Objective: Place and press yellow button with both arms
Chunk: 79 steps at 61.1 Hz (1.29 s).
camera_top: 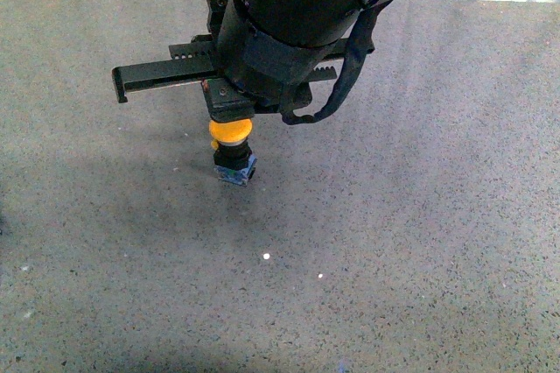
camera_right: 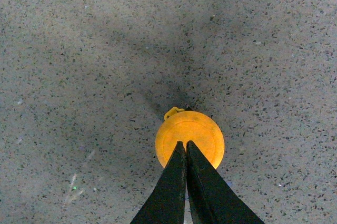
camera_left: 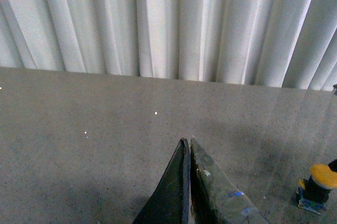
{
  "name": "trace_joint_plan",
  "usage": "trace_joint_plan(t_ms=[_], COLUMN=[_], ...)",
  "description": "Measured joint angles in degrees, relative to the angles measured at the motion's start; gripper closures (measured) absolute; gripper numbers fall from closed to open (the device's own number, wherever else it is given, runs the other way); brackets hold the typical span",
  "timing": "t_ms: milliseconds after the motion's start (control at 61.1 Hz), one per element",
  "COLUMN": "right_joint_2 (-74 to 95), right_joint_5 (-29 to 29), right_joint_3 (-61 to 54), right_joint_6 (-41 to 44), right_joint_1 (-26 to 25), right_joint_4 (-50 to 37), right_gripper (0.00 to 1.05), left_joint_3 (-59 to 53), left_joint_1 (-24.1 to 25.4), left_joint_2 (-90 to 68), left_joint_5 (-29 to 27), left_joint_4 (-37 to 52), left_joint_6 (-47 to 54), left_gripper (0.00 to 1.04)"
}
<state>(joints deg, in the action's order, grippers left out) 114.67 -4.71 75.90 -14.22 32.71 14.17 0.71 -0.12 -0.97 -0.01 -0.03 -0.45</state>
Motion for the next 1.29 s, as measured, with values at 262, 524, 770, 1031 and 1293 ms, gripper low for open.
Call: trace_joint_plan(t_ms=[262, 524, 770, 1031, 1293], right_joint_2=[1.03, 1.57, 2.73, 2.36, -8.00], right_joint_5=[-0.20, -0.13, 0.85, 0.87, 0.24], right_joint_3=[0.15, 0.37, 1.53, 1.07, -7.15], right_joint_6=[-0.07, -0.44, -1.73, -1.92, -1.79], right_joint_1=[-0.11, -0.37, -0.96, -1.27, -3.13], right_joint_4=[0.57, 1.03, 2.40, -0.09, -6.80], right_gripper=[1.03, 1.03, 1.03, 1.03, 1.03], left_joint_3=[0.00, 0.00, 0.00, 0.00, 0.00], left_joint_1=[0.00, 0.00, 0.00, 0.00, 0.00], left_joint_2=[0.02, 0.02, 0.02, 0.02, 0.02], left_joint_5=[0.02, 0.02, 0.02, 0.02, 0.02], left_joint_4=[0.02, 0.02, 0.00, 0.02, 0.02], left_joint_6=[0.00, 0.00, 0.00, 0.00, 0.00], left_gripper=[1.03, 1.03, 1.03, 1.03, 1.03])
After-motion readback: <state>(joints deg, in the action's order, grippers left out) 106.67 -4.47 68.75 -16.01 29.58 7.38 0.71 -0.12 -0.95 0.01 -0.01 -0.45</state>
